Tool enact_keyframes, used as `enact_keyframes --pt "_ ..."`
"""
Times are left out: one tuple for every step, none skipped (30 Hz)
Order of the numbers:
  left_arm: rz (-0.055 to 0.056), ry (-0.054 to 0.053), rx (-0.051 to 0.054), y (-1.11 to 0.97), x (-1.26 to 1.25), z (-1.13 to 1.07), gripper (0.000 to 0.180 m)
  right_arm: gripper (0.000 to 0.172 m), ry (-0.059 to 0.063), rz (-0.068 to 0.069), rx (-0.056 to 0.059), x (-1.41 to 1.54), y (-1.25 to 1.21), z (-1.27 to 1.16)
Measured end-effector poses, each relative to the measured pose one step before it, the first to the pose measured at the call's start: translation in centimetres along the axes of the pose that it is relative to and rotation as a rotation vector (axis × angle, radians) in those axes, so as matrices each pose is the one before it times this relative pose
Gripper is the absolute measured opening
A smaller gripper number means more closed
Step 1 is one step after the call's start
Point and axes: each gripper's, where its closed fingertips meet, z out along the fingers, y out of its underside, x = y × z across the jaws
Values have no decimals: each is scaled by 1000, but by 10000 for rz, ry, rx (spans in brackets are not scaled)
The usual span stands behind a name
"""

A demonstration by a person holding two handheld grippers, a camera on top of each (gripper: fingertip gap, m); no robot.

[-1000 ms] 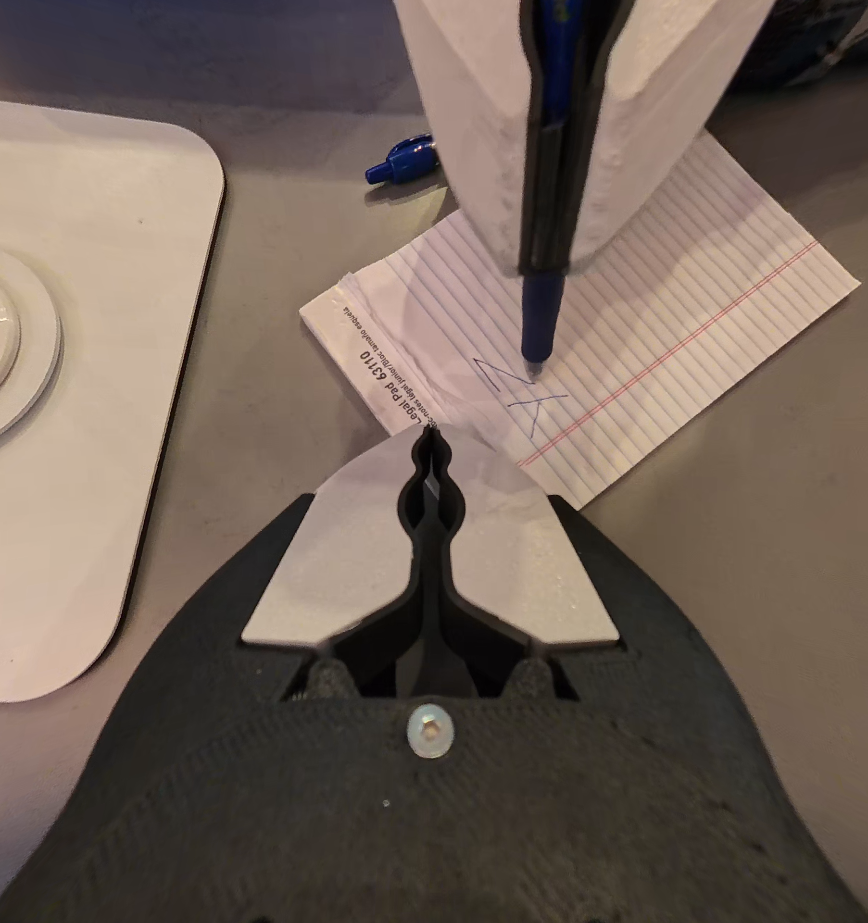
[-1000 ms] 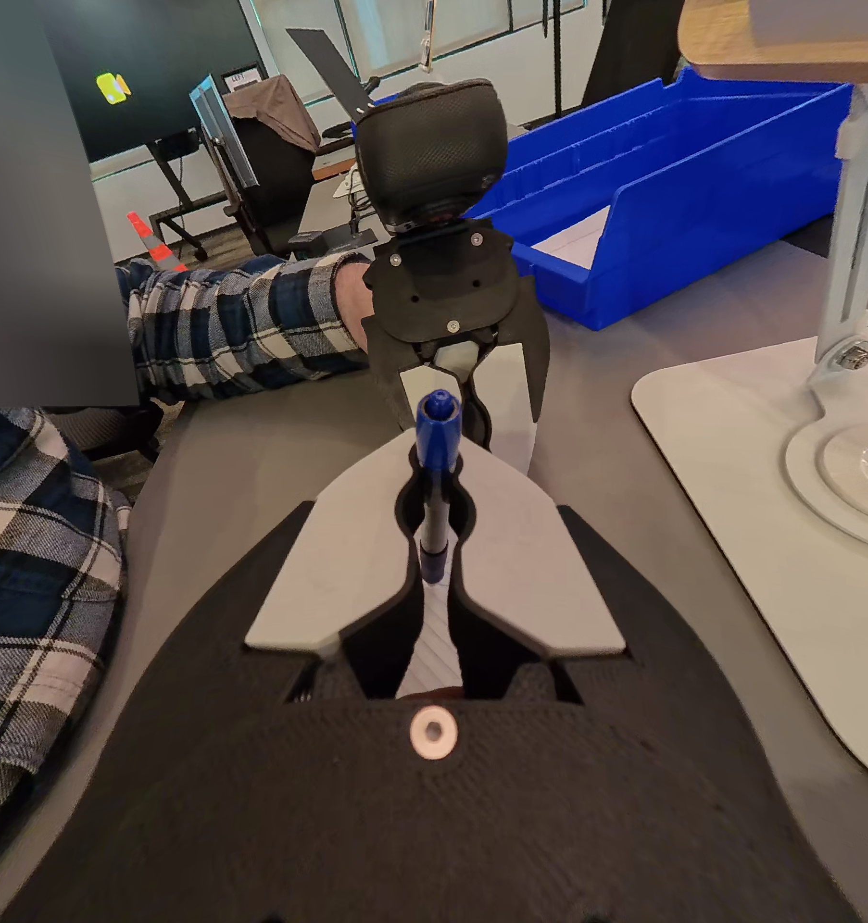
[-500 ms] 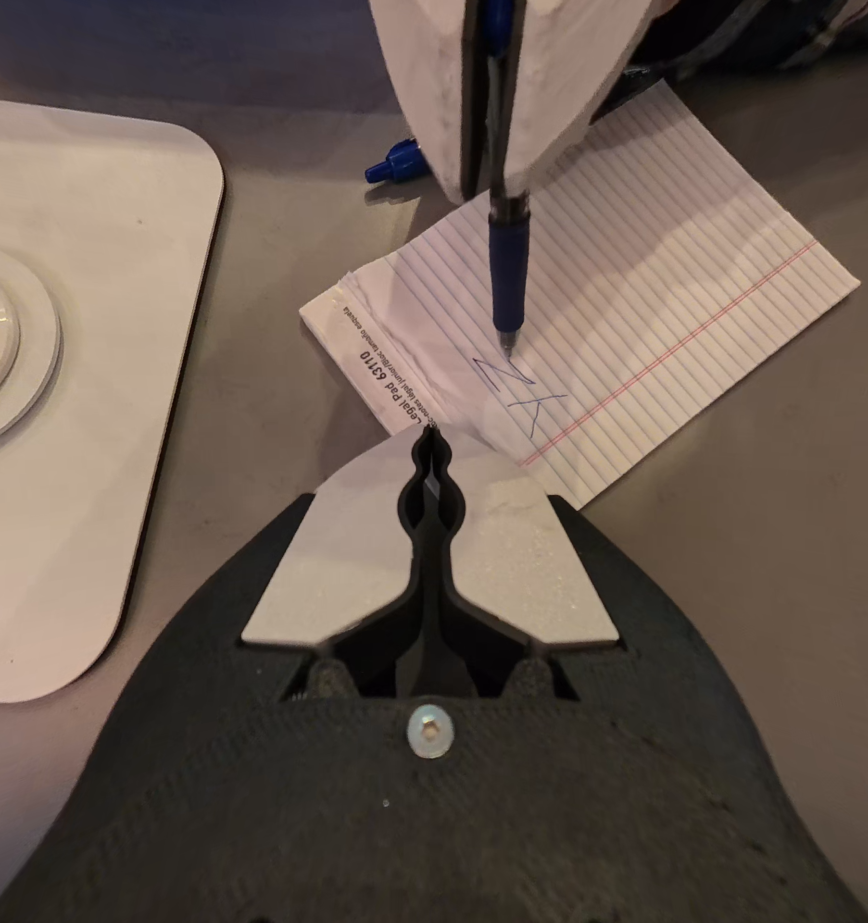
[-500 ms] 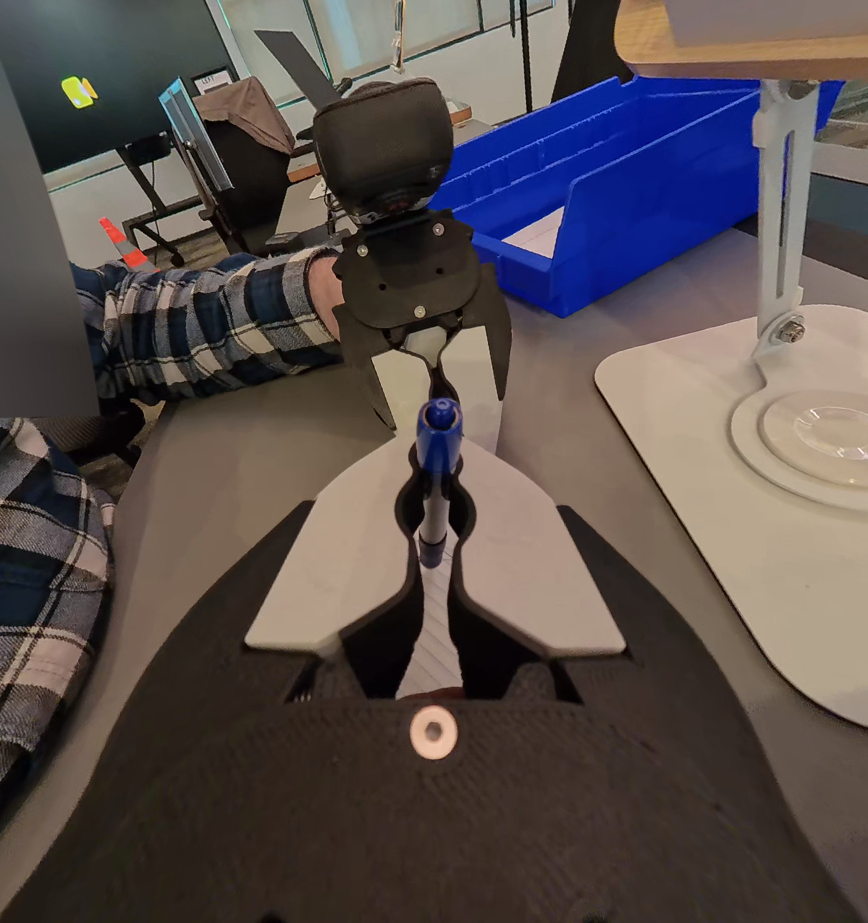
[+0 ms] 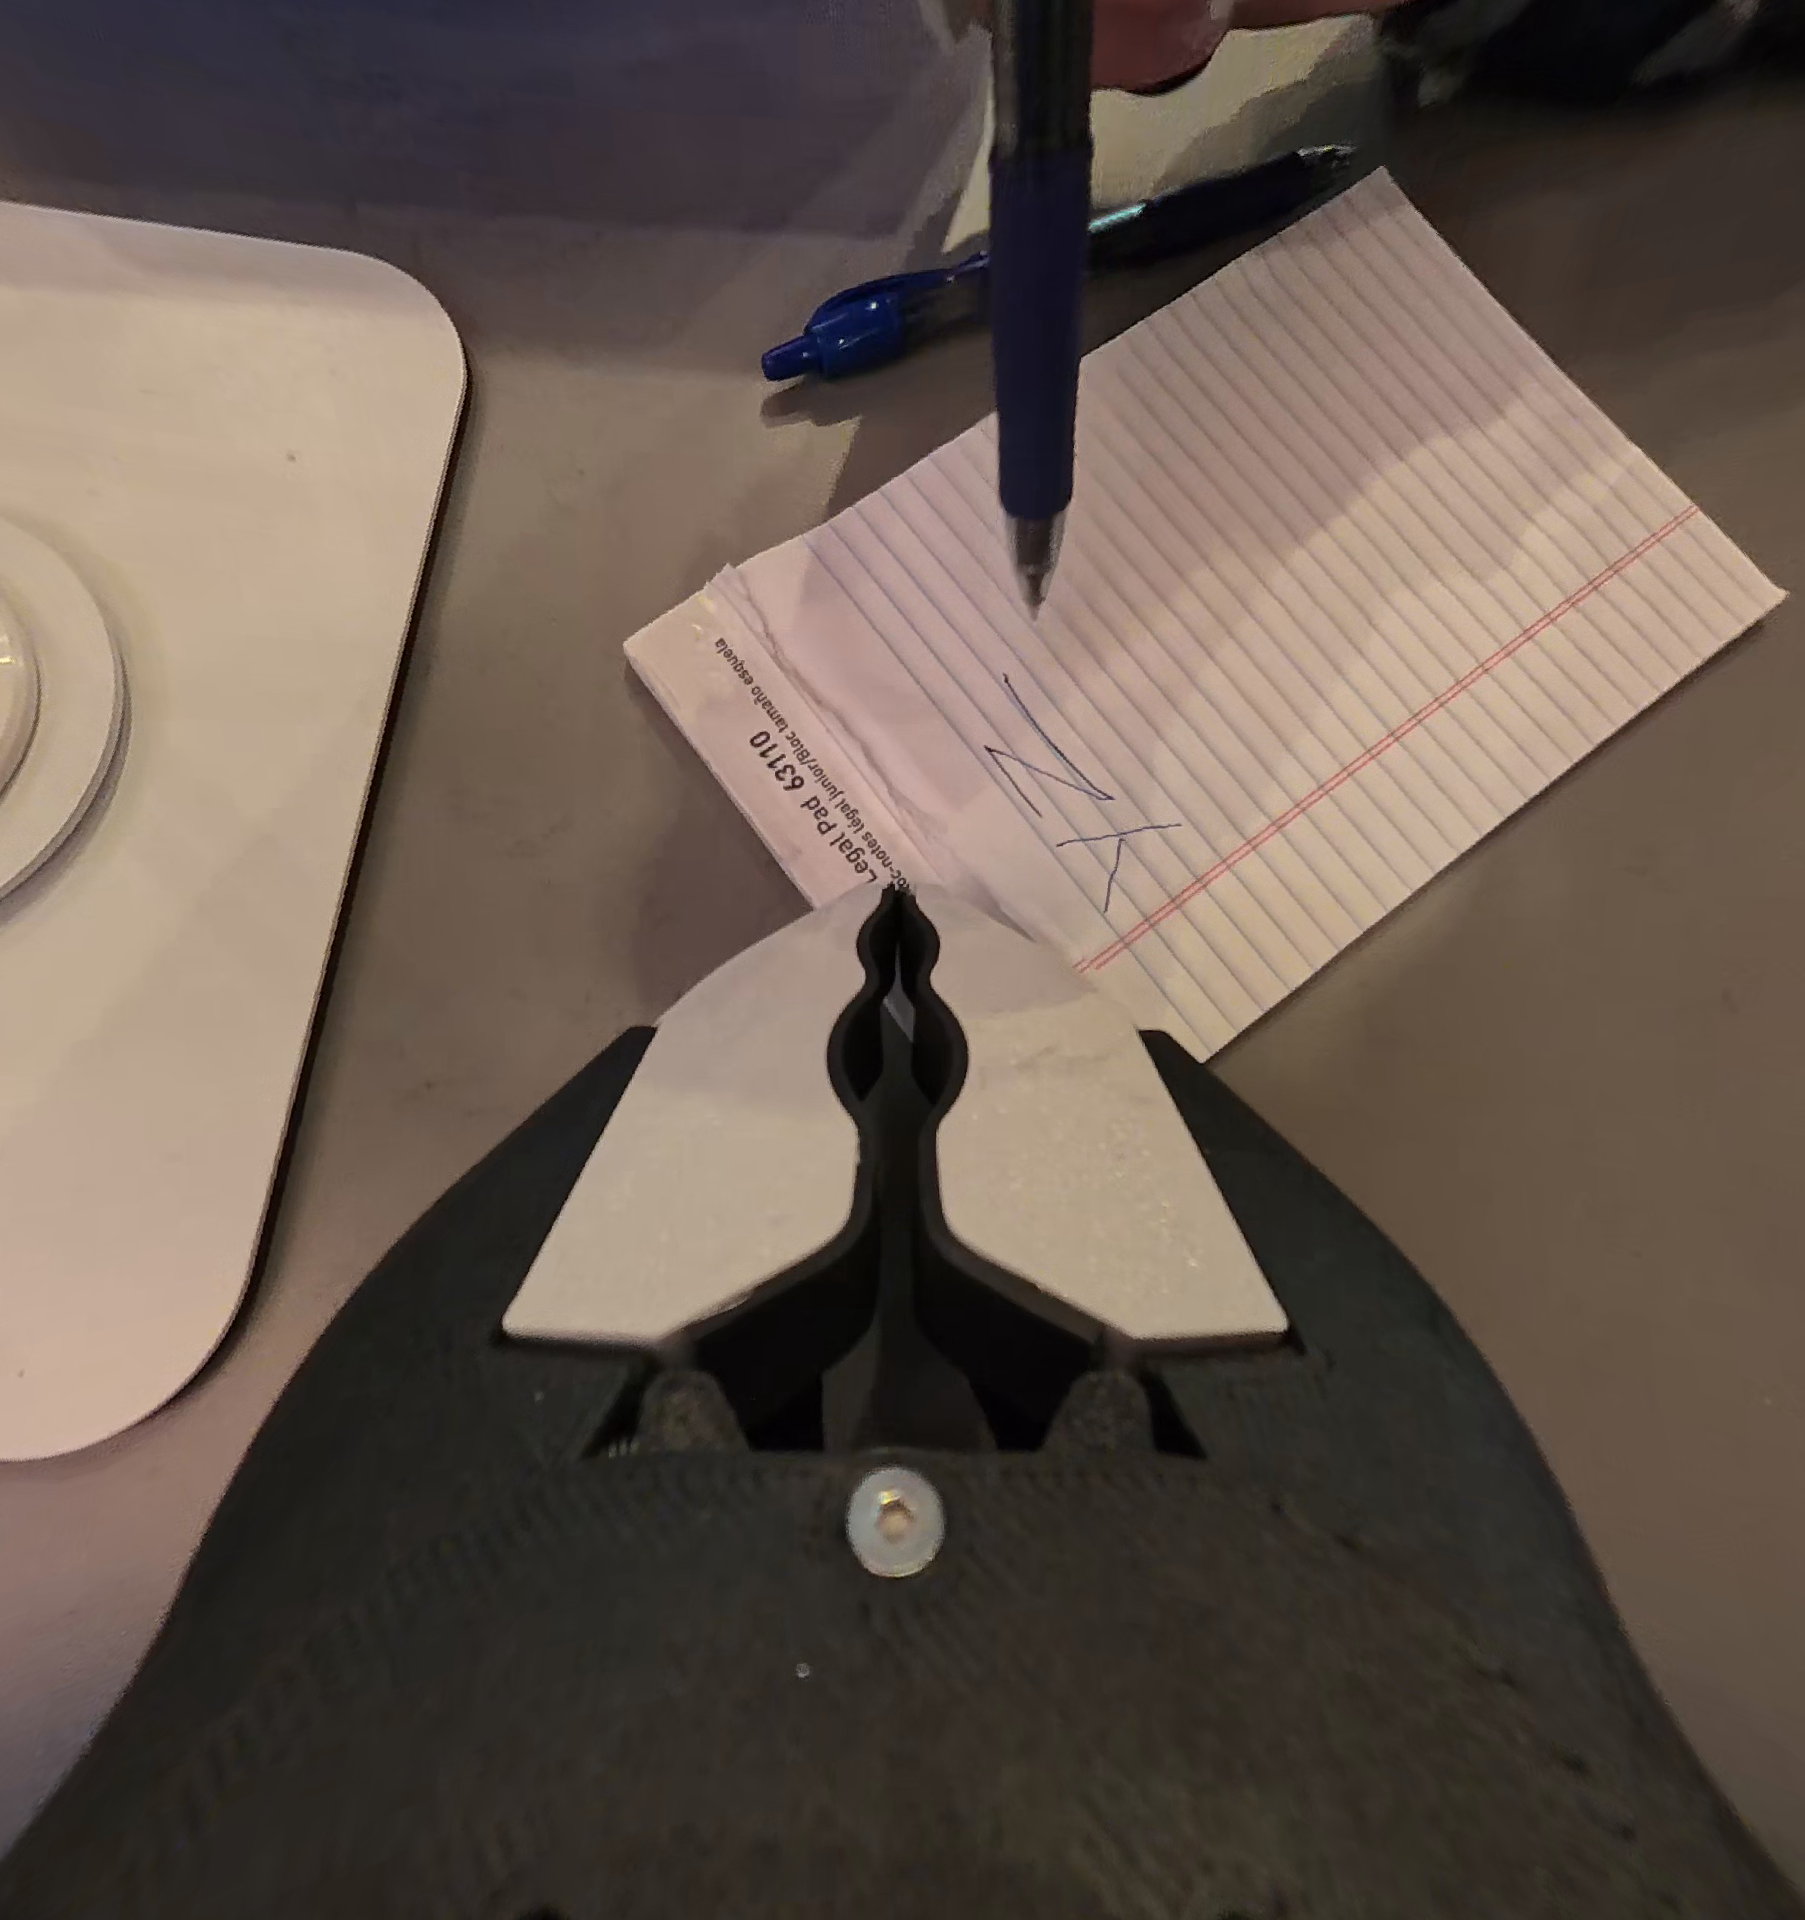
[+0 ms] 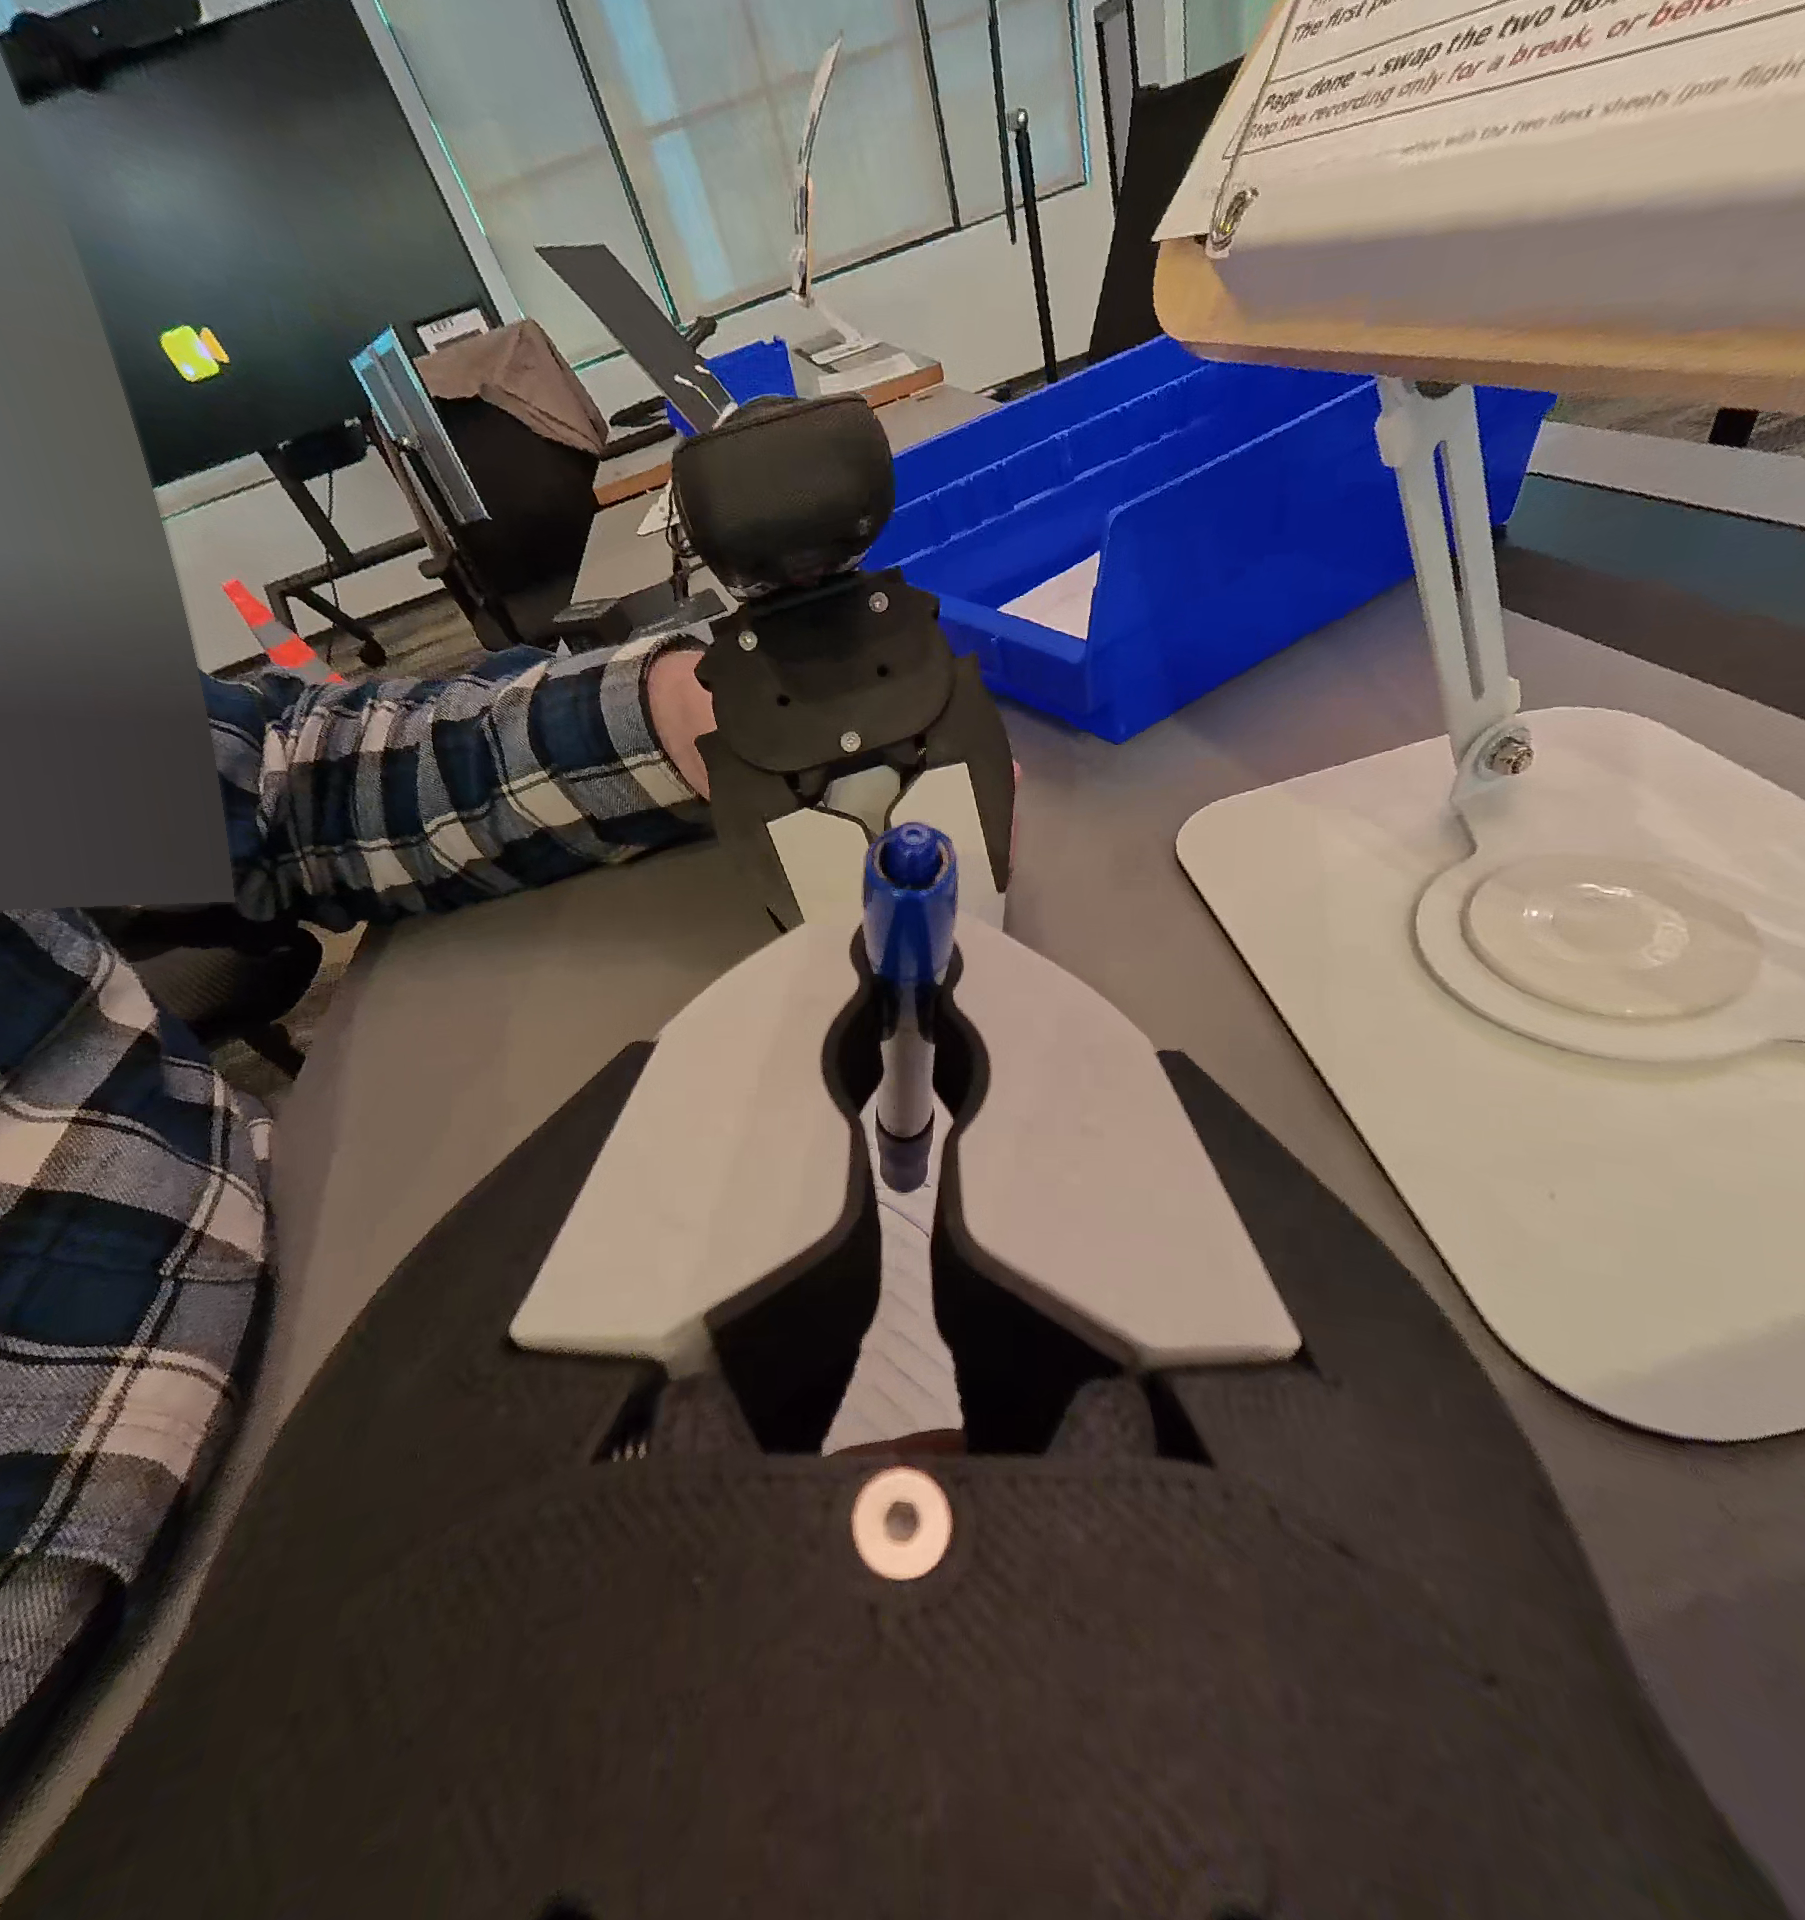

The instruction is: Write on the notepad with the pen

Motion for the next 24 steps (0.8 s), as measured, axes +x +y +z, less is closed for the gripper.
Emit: enact_keyframes --pt "-45 -22 -2 -23 -16 8 0 5 -32 -9 8 -246 -42 -92" --pt "-64 -15 12 -7 -11 -3 0 5 -42 -4 -7 -274 41 -85" --pt "-46 1 3 36 -1 -67 0 5 7 -7 -22 -204 79 -92" --pt "-67 66 -14 83 58 -136 2 5 14 7 -10 -178 95 -125" --pt "-40 -24 26 3 -63 -177 6 5 2 30 6 -178 82 -142" --pt "85 -51 140 -199 16 -207 9 5 16 29 36 -165 43 -171" --pt "169 204 263 -427 504 -169 10 5 19 31 38 -148 25 -162" --pt "195 205 169 -383 578 -44 12 5 16 26 21 -164 15 -149" --pt "189 12 -106 -17 285 118 13 5 25 8 36 -164 -14 -166" --pt "162 -20 -325 345 167 276 12 5 32 5 69 -174 -77 -179" --pt "138 -32 -355 484 94 407 10 5 26 10 81 -181 -92 -194" --pt "114 -126 -22 68 -81 253 9 5 20 12 51 -190 -60 -180" --pt "-41 -15 -77 85 -41 122 7 5 35 5 26 -162 -30 -185" --pt "-83 -134 -36 -5 -247 -8 5 5 42 3 42 -150 -28 -198" --pt "-51 -278 -139 122 -466 -52 4 5 28 14 57 -154 -41 -199" --pt "-15 -253 -142 147 -430 -86 4 5 41 10 64 -128 -40 -216" --pt "-16 -50 -68 102 -118 -72 4 5 74 8 74 -53 -53 -214" --pt "-38 -17 2 22 -48 -18 4 5 72 26 88 -31 -70 -218" --pt "-53 -21 31 -14 0 13 4 5 25 52 76 -76 -62 -169" --pt "-86 -15 17 -13 17 -8 5 5 23 45 62 -75 -41 -120" --pt "-80 -39 -6 5 -47 -54 5 5 33 22 51 -60 -47 -100" --pt "-111 -80 -3 27 -138 -85 6 5 7 18 47 -108 -72 -75" --pt "-123 -52 26 46 -147 -87 6 5 -19 11 50 -167 -112 -53" --pt "-87 -76 57 20 -181 -66 7 5 9 -17 42 -121 -100 -41"
